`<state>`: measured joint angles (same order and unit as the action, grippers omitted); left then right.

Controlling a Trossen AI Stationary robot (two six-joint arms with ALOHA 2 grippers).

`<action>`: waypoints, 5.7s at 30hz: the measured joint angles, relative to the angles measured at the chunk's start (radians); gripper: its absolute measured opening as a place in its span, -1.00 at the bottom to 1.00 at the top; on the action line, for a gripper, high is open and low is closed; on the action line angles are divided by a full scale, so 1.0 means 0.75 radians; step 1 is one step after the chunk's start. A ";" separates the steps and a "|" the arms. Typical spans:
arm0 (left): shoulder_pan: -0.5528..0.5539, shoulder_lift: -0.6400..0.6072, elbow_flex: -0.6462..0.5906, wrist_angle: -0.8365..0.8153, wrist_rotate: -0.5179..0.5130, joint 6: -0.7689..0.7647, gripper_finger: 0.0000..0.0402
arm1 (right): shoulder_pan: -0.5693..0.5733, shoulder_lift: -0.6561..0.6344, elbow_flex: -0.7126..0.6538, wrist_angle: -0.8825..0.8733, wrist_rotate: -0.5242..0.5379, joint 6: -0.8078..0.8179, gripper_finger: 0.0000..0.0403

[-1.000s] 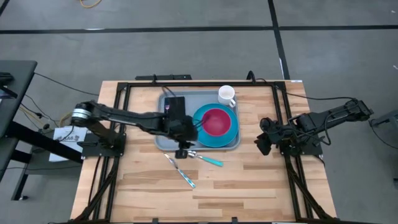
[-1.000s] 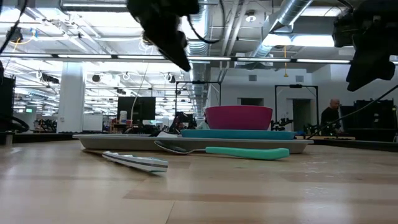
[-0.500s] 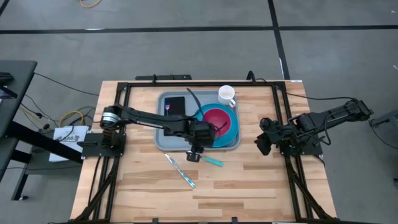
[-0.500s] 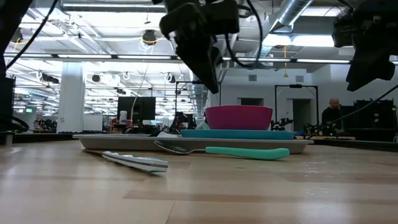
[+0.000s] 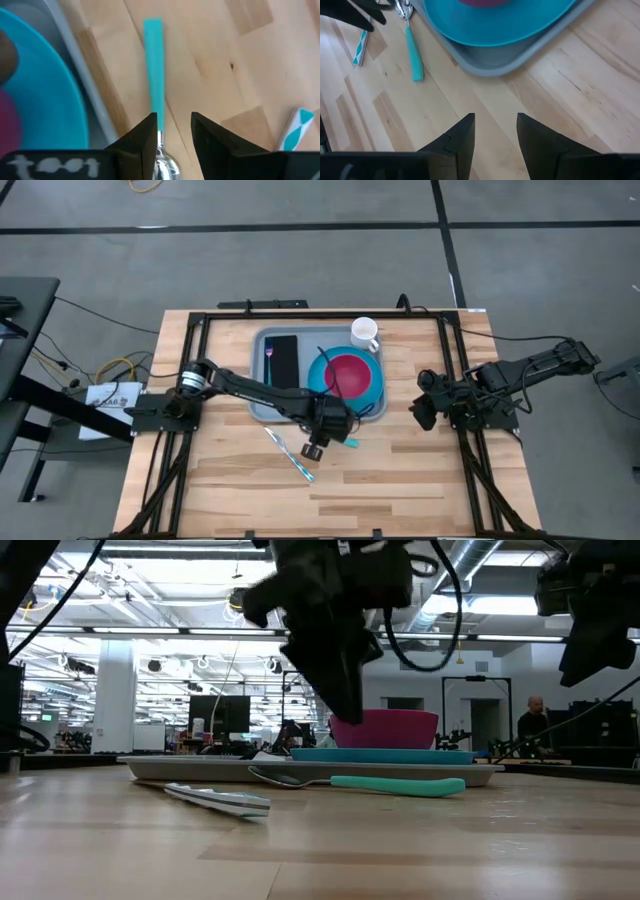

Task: Set up tray
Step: Put the blue spoon to the right of the blue fork on the black napkin on the gray serving tray

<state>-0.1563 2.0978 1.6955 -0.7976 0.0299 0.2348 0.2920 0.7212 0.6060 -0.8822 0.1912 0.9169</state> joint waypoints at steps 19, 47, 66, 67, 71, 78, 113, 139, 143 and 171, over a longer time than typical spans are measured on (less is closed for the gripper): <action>0.016 0.149 0.000 0.032 -0.035 -0.013 -0.46 | 0.001 0.001 0.000 0.004 -0.015 0.000 -0.31; 0.017 0.132 -0.003 -0.130 0.015 -0.040 -0.88 | 0.001 0.001 0.000 0.000 -0.015 -0.047 -0.31; 0.126 -0.140 -0.002 -0.476 -0.232 0.229 -0.87 | 0.000 0.001 0.000 0.086 -0.071 -0.081 -0.31; 0.137 -0.141 -0.001 -0.477 -0.247 0.226 -0.87 | 0.000 0.001 0.000 0.125 -0.087 -0.081 -0.31; 0.158 -0.148 0.036 -0.508 -0.322 0.267 -0.87 | -0.012 0.021 0.000 0.339 -0.164 -0.044 -0.31; 0.158 -0.150 0.157 -0.512 -0.379 0.337 -0.87 | -0.146 0.199 0.001 0.720 -0.484 0.034 -0.31; 0.052 -0.149 0.483 -0.583 -0.584 0.676 -0.87 | -0.568 0.703 0.328 1.039 -0.851 -0.211 -0.31; 0.060 -0.149 0.482 -0.469 -0.688 0.772 -0.87 | -0.584 0.703 0.327 1.025 -0.909 -0.180 -0.80; 0.060 -0.149 0.482 -0.464 -0.716 0.772 -0.87 | -0.584 0.703 0.327 1.028 -0.906 -0.187 -0.82; 0.162 -0.211 0.479 -0.560 -0.932 0.115 -0.33 | -0.676 0.700 0.334 1.056 -0.922 -0.216 -0.82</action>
<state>-0.0349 1.9392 2.0548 -1.2176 -0.6692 0.3212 -0.2151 1.2460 0.8562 -0.0899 -0.5006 0.7551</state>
